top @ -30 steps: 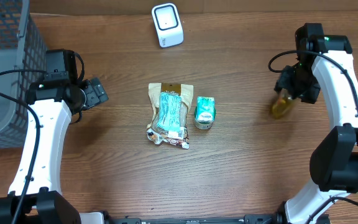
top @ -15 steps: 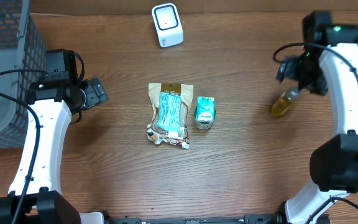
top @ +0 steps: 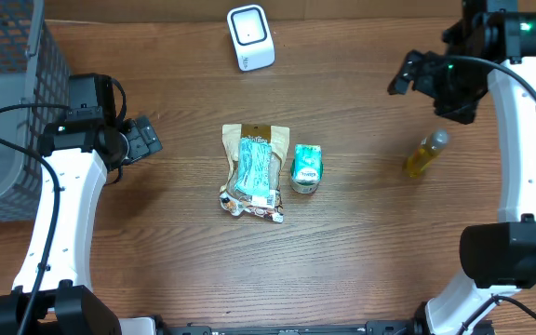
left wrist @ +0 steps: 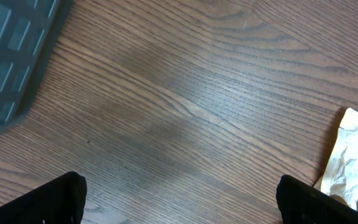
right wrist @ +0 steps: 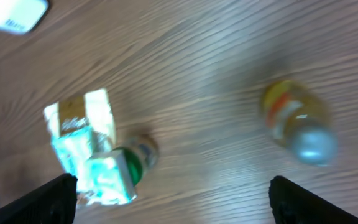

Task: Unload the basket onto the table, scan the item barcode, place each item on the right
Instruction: 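Move the right gripper over the green wipes pack and close on it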

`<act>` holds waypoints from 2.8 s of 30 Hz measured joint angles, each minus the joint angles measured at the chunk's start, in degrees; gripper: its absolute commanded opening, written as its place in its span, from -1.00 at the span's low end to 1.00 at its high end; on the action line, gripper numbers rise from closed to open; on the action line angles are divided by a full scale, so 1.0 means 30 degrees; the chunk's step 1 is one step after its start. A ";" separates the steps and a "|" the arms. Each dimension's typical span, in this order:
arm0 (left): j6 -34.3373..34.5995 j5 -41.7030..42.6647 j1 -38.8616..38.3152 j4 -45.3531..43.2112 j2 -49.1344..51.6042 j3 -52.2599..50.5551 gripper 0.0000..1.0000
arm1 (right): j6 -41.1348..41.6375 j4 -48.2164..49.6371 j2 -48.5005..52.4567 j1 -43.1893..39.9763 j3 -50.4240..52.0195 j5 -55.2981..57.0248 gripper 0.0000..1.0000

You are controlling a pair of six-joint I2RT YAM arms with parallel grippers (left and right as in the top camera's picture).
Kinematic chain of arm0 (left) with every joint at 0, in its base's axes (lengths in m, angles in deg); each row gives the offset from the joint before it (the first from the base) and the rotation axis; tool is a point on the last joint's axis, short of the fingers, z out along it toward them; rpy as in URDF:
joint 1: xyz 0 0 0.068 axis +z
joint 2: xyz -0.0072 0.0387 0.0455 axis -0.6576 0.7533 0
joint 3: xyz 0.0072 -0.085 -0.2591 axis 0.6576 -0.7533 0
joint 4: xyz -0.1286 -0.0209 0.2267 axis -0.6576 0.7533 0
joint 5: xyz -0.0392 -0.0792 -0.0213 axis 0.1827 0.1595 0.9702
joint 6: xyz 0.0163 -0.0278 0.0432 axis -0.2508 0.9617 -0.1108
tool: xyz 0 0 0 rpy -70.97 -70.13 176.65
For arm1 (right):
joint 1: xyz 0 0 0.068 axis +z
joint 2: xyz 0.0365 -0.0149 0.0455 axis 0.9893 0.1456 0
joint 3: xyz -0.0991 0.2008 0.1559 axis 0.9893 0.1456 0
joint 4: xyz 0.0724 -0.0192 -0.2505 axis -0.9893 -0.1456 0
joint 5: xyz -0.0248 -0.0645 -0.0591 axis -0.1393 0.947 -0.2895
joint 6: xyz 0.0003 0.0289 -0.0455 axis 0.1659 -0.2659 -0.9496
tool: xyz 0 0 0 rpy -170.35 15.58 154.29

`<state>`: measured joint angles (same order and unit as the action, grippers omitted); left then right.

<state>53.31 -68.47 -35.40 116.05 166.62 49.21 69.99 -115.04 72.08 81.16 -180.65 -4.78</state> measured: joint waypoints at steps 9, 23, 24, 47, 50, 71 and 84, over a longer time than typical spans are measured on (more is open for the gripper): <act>0.0000 0.0000 0.0000 0.0000 0.0000 0.0000 0.99 | -0.0007 0.0313 0.0000 0.3184 0.0882 -0.0663 0.87; 0.0000 0.0000 0.0000 -0.0007 0.0000 0.0000 0.99 | 0.0000 0.3337 0.0000 0.7257 0.4721 -0.0663 0.73; 0.0000 0.0000 0.0000 -0.0007 0.0000 0.0000 1.00 | 0.0007 0.3636 0.0000 0.7446 0.5136 -0.0656 0.73; 0.0000 0.0000 0.0000 0.0000 0.0000 0.0000 0.99 | 0.0291 0.5865 0.0000 0.7759 0.8735 -0.0357 -0.11; 0.0000 0.0000 0.0000 0.0000 0.0000 0.0000 0.99 | 0.0554 0.5865 0.0000 0.7759 0.8735 -0.0095 -0.12; 0.0000 0.0000 0.0000 0.0000 0.0000 0.0000 1.00 | 0.1435 0.7060 0.0000 0.7759 1.0229 0.0342 -0.56; 0.0000 0.0000 0.0000 0.0000 0.0000 0.0000 0.99 | 0.1435 0.7104 0.0000 0.7759 1.0236 0.0335 -0.56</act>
<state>53.31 -68.47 -35.40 116.05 166.62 49.21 74.30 -93.73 72.08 104.44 -149.94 -3.78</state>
